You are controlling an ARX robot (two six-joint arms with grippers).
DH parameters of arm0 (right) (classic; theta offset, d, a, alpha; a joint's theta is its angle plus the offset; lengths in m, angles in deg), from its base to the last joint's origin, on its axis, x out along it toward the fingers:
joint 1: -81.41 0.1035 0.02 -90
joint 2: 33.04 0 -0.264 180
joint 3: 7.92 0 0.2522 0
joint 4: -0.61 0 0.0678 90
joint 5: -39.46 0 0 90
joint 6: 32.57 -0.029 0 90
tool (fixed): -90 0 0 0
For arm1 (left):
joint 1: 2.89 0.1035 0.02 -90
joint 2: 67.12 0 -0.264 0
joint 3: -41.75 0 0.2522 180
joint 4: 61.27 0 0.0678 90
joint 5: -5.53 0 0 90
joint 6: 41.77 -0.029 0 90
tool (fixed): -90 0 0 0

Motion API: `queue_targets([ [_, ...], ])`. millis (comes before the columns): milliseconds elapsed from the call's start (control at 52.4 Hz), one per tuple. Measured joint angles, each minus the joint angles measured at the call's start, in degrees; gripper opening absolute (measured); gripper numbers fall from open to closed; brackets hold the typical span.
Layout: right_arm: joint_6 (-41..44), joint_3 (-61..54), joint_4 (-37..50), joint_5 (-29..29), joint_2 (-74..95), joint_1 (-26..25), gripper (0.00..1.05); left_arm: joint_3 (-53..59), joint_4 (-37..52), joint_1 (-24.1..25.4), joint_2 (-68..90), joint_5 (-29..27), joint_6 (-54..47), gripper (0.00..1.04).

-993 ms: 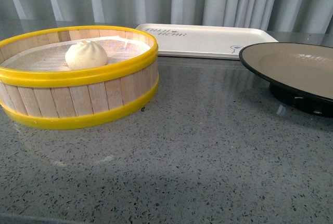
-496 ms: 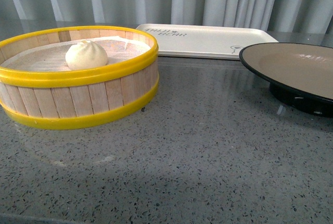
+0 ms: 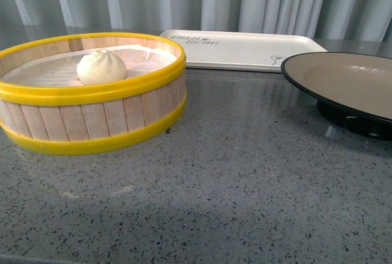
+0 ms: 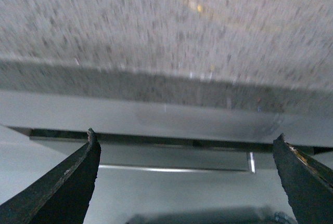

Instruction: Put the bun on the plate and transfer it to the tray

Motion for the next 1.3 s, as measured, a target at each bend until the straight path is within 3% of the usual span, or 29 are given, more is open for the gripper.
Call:
queue_targets([
  [153, 0.0, 0.0, 0.0, 0.0, 0.0, 0.0, 0.96, -7.8, 7.3, -0.1, 6.1, -0.2, 0.9, 0.98],
  [363, 0.0, 0.0, 0.0, 0.0, 0.0, 0.0, 0.96, -23.9, 18.4, -8.4, 26.5, -4.6, 2.4, 0.98],
  [687, 0.0, 0.0, 0.0, 0.0, 0.0, 0.0, 0.96, -49.1, 17.2, -21.2, 54.0, -10.3, 2.6, 0.98],
  [1298, 0.0, 0.0, 0.0, 0.0, 0.0, 0.0, 0.96, -55.0, 14.9, -24.0, 68.7, -17.3, 1.6, 0.98],
])
